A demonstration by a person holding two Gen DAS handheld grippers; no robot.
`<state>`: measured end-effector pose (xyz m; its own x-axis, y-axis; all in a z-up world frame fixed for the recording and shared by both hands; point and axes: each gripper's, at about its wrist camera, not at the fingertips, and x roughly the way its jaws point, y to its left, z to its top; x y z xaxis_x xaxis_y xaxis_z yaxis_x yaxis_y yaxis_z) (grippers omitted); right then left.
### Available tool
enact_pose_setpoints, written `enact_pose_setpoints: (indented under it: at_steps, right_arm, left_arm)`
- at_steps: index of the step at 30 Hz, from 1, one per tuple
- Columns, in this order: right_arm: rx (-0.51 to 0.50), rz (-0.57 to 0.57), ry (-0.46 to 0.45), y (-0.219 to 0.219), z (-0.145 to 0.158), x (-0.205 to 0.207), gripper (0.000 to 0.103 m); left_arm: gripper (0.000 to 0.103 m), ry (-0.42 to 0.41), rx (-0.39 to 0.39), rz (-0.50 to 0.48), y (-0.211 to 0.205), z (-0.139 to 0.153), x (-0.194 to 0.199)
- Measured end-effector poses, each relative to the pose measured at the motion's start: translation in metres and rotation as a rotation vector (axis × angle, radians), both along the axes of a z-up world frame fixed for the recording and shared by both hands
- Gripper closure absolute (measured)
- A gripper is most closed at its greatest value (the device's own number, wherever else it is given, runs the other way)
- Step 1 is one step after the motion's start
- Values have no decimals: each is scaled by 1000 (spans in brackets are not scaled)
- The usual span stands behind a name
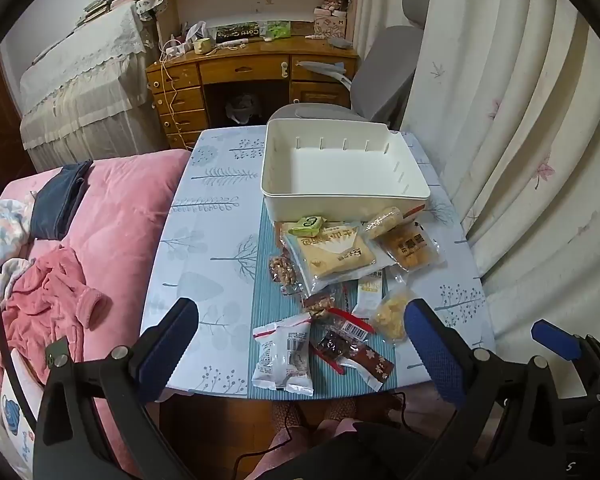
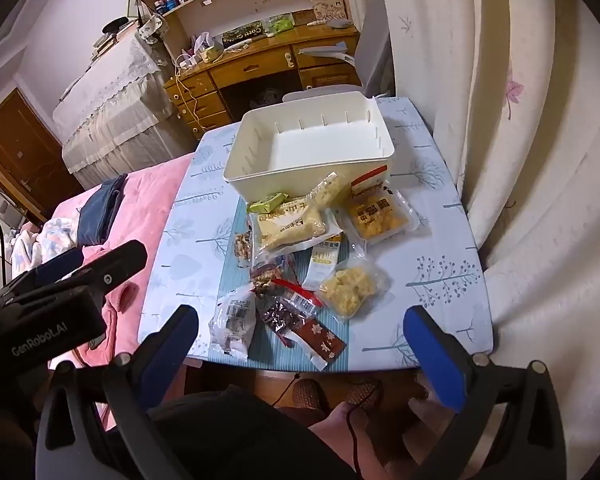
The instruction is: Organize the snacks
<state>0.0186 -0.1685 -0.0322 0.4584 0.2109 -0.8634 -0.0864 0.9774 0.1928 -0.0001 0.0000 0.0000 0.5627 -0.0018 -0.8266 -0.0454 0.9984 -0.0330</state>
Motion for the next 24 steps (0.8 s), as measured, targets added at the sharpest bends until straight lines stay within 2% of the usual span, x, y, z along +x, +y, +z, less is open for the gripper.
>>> enact_pose_setpoints:
  at_steps: [13,17,24]
  right_arm:
    - [-2,-3,15,-1,-6,5,0]
    - [-6,-6,18,0,-5,4,0]
    - [-11,-7,21,-1,-5,5,0]
  left_arm:
    - [1,-11,-21,-4,-2,2,0]
    - [1,-13,-26,-15,-5,-10,9]
    - [1,-22,-51,-17,-5,1,4]
